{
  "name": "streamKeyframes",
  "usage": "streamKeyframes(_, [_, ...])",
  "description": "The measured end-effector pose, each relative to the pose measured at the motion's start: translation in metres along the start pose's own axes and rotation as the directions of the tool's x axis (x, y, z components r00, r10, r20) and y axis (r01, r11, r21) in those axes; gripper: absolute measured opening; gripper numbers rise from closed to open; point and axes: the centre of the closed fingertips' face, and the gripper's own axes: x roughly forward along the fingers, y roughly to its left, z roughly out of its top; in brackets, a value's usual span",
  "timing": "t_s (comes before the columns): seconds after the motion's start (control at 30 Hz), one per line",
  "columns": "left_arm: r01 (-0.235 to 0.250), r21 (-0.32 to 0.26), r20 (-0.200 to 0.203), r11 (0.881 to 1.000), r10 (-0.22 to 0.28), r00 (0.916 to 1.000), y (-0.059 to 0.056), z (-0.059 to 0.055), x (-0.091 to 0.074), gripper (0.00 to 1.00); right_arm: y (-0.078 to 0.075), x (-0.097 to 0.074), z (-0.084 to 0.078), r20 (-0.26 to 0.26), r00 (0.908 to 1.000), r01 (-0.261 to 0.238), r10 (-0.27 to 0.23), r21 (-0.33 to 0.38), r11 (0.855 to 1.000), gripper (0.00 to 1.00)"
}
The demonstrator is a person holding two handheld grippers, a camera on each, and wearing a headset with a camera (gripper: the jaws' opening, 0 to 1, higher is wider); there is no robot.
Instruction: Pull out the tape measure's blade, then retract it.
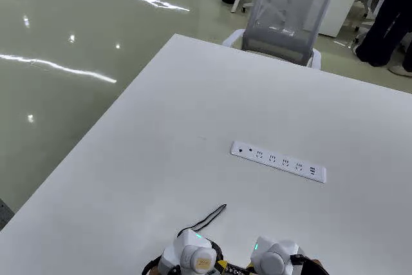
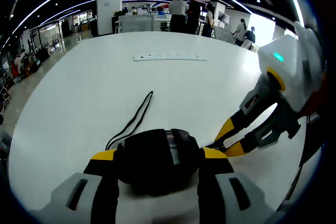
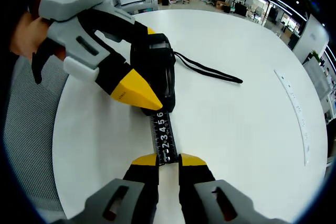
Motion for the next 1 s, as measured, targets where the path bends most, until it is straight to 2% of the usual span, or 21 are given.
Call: streamKeyframes(1.0, [0.002,-0.003,0.000,1.000,-0.002,1.0000,-0.001,-0.001,0.003,0.57,0.003,0.007,0.015,0.011,0.9999,-0.012,0.012,-0.004,1.000,0.12])
